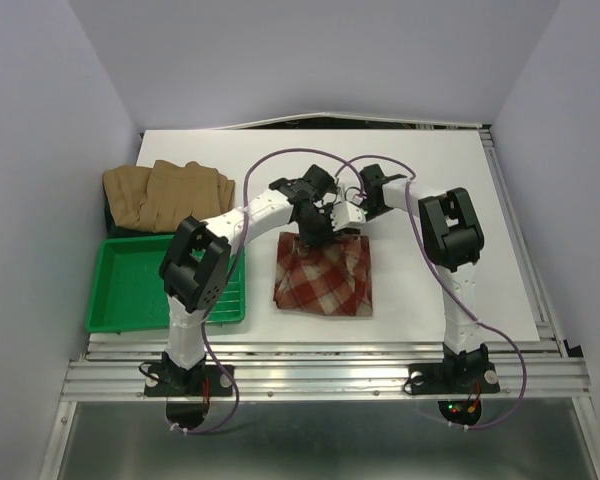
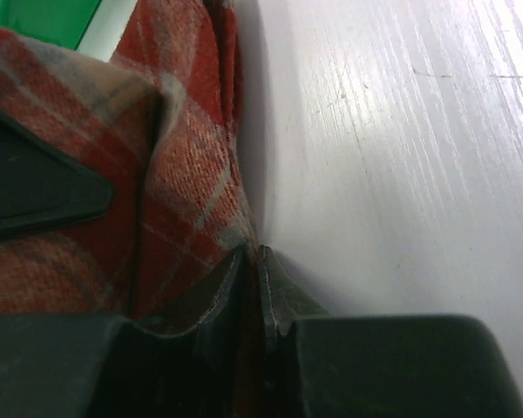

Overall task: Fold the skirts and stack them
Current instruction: Fold the skirt

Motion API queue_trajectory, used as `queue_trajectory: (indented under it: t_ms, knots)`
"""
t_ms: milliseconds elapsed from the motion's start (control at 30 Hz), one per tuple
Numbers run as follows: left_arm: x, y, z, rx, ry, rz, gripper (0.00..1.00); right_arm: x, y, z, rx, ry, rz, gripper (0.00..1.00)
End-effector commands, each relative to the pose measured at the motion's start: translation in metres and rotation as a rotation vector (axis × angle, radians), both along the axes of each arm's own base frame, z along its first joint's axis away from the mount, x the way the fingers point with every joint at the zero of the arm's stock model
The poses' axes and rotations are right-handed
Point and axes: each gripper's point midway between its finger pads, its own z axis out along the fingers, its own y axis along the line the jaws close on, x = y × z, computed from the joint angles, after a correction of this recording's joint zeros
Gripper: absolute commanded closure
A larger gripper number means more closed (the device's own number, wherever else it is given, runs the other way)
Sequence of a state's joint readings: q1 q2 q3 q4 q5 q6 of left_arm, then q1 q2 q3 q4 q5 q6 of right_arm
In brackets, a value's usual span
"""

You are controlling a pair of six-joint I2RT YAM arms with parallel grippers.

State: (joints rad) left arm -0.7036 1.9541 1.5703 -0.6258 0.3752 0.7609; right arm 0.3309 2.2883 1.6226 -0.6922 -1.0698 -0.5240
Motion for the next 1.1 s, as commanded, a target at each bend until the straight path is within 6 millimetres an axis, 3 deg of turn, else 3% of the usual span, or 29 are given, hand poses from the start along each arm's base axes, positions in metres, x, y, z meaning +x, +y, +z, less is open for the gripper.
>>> queue_trajectory:
  t_ms: [0,233,333,433,467,600,633,667,700,733,800,833,867,900,933,967,1067]
  knots:
    - [0.033,-0.011,0.039,-0.066,-0.143,0.037,0.57,-0.002,0.002,0.007,-0.022,-0.008,0.017,0.78]
    - [0.045,0.003,0.099,-0.132,-0.273,0.169,0.47,0.019,0.004,0.019,-0.068,-0.039,-0.035,0.62]
    - [0.038,0.009,0.126,-0.197,-0.275,0.251,0.44,0.055,-0.010,0.035,-0.087,-0.080,-0.127,0.47]
    - [0.022,0.011,0.140,-0.273,-0.241,0.291,0.43,0.102,-0.029,0.069,-0.073,-0.146,-0.242,0.38]
    - [0.014,0.012,0.142,-0.309,-0.201,0.332,0.43,0.120,-0.038,0.090,-0.058,-0.179,-0.291,0.32]
    - [-0.010,0.007,0.130,-0.419,-0.048,0.406,0.44,0.134,-0.052,0.141,-0.037,-0.252,-0.363,0.25]
    - [-0.017,0.005,0.127,-0.446,-0.004,0.406,0.45,0.128,-0.054,0.164,-0.027,-0.290,-0.372,0.26]
    - [-0.016,0.001,0.131,-0.494,0.003,0.409,0.45,0.122,-0.056,0.172,-0.029,-0.299,-0.376,0.26]
    - [-0.019,0.008,0.122,-0.508,0.038,0.432,0.46,0.112,-0.056,0.180,-0.019,-0.292,-0.378,0.28]
    - [-0.023,0.004,0.120,-0.560,0.091,0.452,0.47,0.088,-0.055,0.194,0.013,-0.247,-0.373,0.30]
    - [-0.022,0.005,0.114,-0.598,0.149,0.477,0.49,0.063,-0.052,0.205,0.063,-0.194,-0.363,0.36]
    - [-0.026,0.002,0.111,-0.611,0.203,0.482,0.50,0.042,-0.052,0.189,0.066,-0.103,-0.360,0.38]
    - [-0.023,0.001,0.102,-0.604,0.227,0.485,0.51,0.026,-0.049,0.194,0.105,-0.026,-0.358,0.39]
    - [-0.022,0.000,0.096,-0.598,0.246,0.486,0.52,0.012,-0.044,0.207,0.143,-0.059,-0.336,0.39]
    - [-0.020,-0.001,0.090,-0.593,0.283,0.509,0.54,-0.001,-0.041,0.203,0.148,-0.030,-0.321,0.39]
    - [-0.017,-0.001,0.086,-0.593,0.303,0.523,0.55,-0.022,-0.037,0.187,0.143,0.035,-0.296,0.39]
    - [-0.007,-0.002,0.059,-0.562,0.375,0.580,0.56,-0.061,-0.019,0.181,0.145,0.075,-0.220,0.38]
